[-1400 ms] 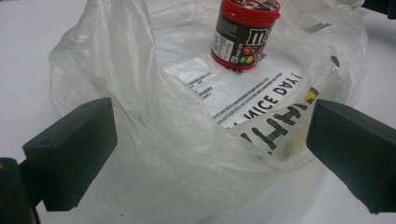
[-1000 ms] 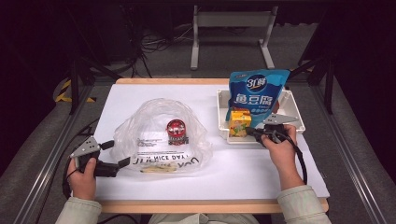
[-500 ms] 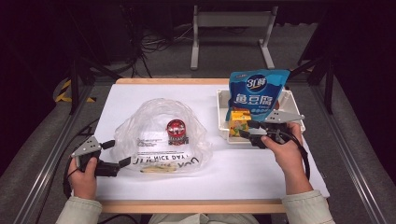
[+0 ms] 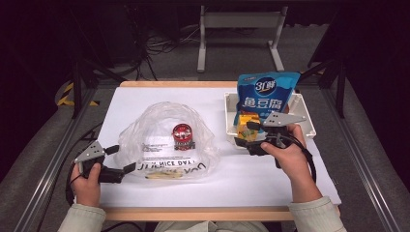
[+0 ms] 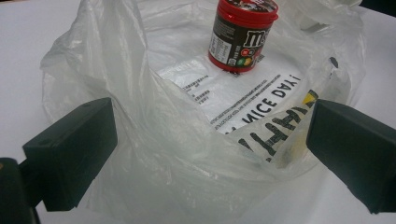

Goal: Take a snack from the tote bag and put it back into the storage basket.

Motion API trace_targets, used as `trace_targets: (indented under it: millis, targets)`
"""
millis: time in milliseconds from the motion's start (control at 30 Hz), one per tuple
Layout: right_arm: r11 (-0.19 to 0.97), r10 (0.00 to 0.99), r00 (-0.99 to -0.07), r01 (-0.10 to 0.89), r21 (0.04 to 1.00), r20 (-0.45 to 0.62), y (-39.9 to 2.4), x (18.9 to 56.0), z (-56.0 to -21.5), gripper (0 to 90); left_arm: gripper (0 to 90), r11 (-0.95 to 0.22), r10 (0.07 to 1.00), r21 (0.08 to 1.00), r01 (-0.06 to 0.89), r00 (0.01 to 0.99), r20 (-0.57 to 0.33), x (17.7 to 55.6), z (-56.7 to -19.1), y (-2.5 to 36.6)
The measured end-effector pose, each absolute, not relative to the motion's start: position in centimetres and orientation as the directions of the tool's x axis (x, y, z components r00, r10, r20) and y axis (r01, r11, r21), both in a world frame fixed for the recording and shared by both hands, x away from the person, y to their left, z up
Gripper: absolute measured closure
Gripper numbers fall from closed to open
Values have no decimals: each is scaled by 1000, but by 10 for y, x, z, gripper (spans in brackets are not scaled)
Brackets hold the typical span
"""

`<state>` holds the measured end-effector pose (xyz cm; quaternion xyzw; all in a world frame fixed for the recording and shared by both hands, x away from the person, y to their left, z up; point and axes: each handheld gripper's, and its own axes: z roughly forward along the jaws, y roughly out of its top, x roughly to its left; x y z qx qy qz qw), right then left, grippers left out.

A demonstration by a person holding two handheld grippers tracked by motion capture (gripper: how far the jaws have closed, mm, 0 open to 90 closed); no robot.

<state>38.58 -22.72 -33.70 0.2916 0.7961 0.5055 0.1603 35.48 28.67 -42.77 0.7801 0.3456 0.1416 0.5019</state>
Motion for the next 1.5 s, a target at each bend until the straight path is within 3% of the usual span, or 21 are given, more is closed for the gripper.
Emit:
trace_targets:
  millis: [567,1500]
  targets:
    - [375,544,-839,258,890,14,-170,400,-328,189,24,-253,681,881,399,720,-130,354,-427,288]
    - [429,484,-875,233,873,-4,-112,431,-339,187,24,-255,680,883,394,722,-126,354,-427,289]
